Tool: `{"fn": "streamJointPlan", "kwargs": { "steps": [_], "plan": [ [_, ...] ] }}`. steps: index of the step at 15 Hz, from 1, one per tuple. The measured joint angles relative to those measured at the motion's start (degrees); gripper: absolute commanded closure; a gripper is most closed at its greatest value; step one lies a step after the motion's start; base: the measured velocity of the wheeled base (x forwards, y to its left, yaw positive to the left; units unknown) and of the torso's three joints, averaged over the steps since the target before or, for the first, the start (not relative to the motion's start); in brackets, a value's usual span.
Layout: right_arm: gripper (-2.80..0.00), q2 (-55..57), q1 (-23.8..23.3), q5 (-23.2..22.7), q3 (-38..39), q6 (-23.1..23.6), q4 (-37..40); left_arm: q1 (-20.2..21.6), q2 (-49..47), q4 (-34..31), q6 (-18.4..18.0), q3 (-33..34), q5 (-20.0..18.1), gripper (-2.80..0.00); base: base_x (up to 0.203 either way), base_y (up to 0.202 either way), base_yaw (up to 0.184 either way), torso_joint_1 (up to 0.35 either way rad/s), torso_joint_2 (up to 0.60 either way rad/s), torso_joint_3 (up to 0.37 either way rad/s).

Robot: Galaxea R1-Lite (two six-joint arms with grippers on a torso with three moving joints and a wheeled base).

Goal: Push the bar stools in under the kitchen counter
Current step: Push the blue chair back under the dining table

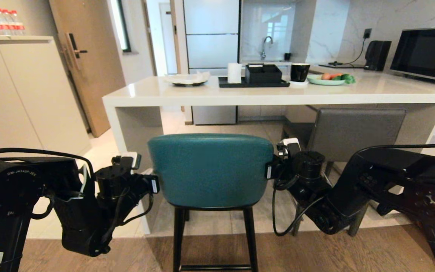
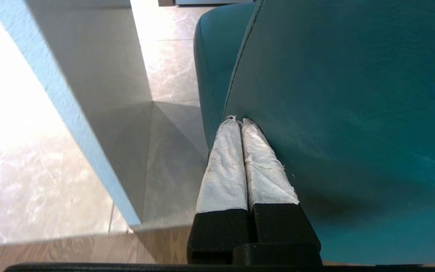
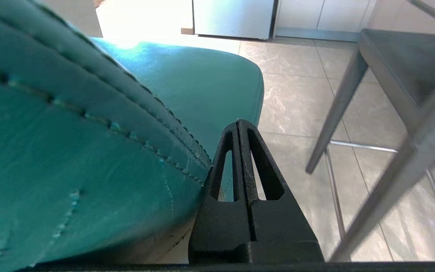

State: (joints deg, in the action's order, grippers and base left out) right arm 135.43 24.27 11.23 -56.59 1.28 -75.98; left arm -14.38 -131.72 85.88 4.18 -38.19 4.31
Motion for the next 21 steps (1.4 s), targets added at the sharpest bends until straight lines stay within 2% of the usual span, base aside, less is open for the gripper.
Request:
{"fn": "streamJointPlan", "kwargs": {
  "steps": [17, 21],
  "plan": [
    [0.00, 0.5, 0.2, 0.2, -1.7, -0.1, 1.0, -0.7, 0.7, -2.4, 0.0, -2.3, -0.2, 0.00, 0.188, 0.000, 0.002, 0.002, 0.00, 0.001],
    [0.00, 0.1, 0.3, 0.6, -1.5, -0.2, 0.8, -1.5, 1.9, -1.6, 0.0, -1.4, 0.3, 0.00, 0.059, 0.000, 0.001, 0.005, 0.00, 0.002]
  ]
}}
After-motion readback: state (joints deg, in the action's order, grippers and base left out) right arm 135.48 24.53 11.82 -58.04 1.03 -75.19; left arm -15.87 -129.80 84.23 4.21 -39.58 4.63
